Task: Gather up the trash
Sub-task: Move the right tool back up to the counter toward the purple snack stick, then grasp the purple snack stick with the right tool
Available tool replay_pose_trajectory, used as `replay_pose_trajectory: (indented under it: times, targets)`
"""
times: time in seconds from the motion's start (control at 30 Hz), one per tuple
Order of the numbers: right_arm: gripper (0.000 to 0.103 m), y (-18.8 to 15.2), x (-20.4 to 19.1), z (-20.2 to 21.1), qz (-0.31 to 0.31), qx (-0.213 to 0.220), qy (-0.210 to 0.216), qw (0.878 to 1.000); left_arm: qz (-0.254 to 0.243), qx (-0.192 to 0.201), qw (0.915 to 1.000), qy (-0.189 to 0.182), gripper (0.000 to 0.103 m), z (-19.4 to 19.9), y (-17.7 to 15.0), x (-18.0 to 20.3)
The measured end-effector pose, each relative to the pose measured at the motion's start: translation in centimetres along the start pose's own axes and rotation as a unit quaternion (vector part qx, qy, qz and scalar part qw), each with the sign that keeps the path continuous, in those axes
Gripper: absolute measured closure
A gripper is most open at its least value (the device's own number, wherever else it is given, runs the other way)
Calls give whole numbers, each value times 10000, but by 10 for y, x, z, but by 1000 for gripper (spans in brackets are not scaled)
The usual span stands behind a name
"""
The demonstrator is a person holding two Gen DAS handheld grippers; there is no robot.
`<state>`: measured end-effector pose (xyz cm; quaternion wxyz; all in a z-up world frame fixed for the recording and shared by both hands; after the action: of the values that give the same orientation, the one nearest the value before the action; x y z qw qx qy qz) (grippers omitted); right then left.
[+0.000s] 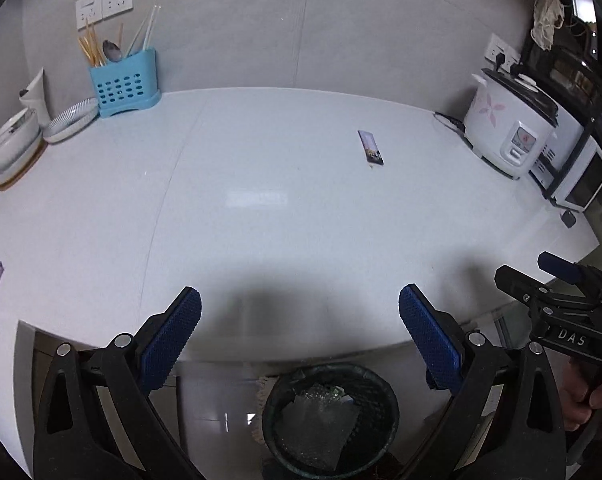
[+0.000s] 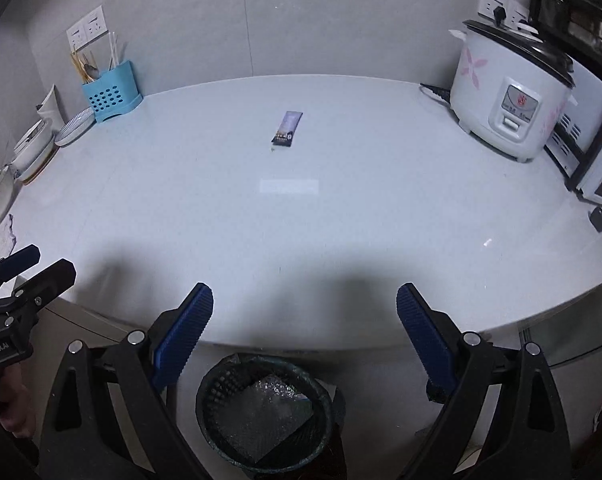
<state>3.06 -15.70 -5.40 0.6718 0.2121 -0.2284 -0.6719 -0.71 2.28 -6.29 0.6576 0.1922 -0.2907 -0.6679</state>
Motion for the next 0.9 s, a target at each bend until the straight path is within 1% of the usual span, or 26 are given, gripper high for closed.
replay_pose_trajectory:
  times: [0.1, 0.2, 0.23, 0.4, 0.5, 0.63, 0.8, 0.9]
  targets:
    - [14, 30, -5, -10, 78, 6, 20, 10000, 3, 47, 9999, 113, 6, -9, 23, -3]
    - [14, 52, -6, -22, 101, -25, 40, 9999, 114, 7, 9997, 213, 6, -20, 47, -11]
    - [14, 64, -7, -29, 103, -46, 70, 9999, 147, -3, 9996, 220, 6, -24, 53, -12]
    - [14, 103, -13, -59, 90, -163, 103, 9998, 155, -94, 9994, 299, 6, -55, 86, -20]
    - [14, 130, -16, -90, 51, -326, 137, 9994, 179, -137, 9992, 330, 6, -75, 106, -26]
    - [15, 155, -20, -127, -40, -565, 173, 9982, 255, -274, 9987, 349, 6, -105, 128, -32]
    - [23, 176, -19, -173, -54, -947, 208, 9953, 320, -432, 9978, 384, 6, -140, 150, -37]
    - [27, 187, -17, -201, -153, -1240, 215, 9919, 366, -519, 9971, 408, 6, -156, 158, -41]
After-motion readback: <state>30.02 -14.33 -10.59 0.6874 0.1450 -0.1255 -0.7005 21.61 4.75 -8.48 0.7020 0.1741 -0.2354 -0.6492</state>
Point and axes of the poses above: each gripper's, at about its wrist camera, not at the fingertips, and z roughly against the way its jaws point, x to its right, y to its top, the point moved 2 cm from there along -z, roughly the way its jaws point
